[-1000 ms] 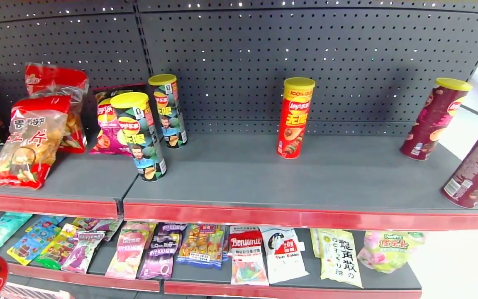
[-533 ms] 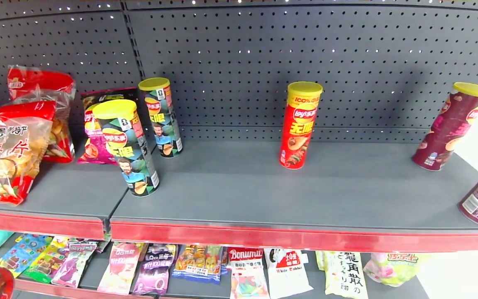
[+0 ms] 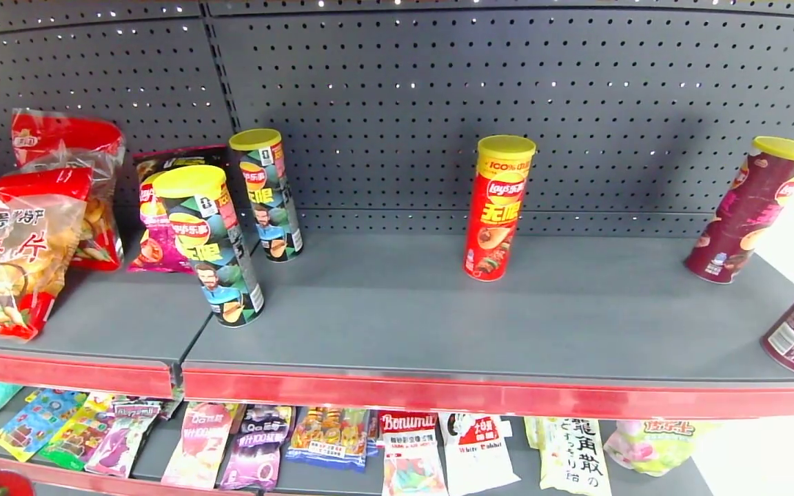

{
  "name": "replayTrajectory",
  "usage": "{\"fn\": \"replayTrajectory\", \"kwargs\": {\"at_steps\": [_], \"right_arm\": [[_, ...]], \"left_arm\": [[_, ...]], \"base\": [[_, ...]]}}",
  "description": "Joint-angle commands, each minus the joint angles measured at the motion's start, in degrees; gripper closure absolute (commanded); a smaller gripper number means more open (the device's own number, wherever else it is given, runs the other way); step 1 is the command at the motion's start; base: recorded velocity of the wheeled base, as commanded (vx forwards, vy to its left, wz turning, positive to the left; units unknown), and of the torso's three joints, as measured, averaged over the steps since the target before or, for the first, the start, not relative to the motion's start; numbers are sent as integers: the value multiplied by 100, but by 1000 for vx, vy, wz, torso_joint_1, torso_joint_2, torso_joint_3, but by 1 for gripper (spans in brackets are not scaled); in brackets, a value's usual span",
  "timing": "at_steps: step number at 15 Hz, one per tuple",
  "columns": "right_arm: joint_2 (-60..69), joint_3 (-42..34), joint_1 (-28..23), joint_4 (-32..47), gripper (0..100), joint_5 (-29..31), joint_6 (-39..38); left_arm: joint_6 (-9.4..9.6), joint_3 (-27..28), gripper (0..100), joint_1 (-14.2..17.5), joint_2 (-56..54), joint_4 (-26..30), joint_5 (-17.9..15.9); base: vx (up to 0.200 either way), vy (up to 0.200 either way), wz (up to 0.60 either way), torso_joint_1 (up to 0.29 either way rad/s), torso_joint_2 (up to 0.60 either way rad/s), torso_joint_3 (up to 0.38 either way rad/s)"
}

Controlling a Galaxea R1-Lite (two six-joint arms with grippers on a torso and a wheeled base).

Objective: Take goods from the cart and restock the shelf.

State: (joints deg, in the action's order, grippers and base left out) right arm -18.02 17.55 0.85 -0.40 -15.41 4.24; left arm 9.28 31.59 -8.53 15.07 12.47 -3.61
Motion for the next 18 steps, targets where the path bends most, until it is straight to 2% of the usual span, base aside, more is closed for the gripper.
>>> {"fn": "replayTrajectory", "kwargs": {"at_steps": [1,2,3,4,5,6,9,12,18], "right_arm": [[-3103,1699,90,-136,0,-454,771],[-4122,2402,600,-426,0,-454,771],[-4526,2745,1075,-531,0,-393,683],[-5001,3035,1321,-540,0,-314,534],[-5476,3281,1497,-575,0,-314,472],[-5704,3395,1602,-654,0,-314,472],[-7137,3764,1787,-2122,0,-15,428],[-7690,4080,2015,-2271,0,82,217],[-8481,4951,1989,-2368,0,407,217]], "left_arm": [[-5,5,100,10,58,1,18],[-242,49,100,1,119,27,-61],[-383,49,100,-8,163,27,-193],[-629,32,100,-8,163,27,-421],[-717,32,100,1,146,27,-615],[-717,23,100,1,137,27,-641],[-717,-3,100,1,163,27,-580],[-717,14,100,36,172,27,-536],[-708,14,100,36,181,27,-518]], "base": [[0,0,0,0,0,0],[0,0,0,0,0,0],[0,0,0,0,0,0],[0,0,0,0,0,0],[0,0,0,0,0,0],[0,0,0,0,0,0],[0,0,0,0,0,0],[0,0,0,0,0,0],[0,0,0,0,0,0]]}}
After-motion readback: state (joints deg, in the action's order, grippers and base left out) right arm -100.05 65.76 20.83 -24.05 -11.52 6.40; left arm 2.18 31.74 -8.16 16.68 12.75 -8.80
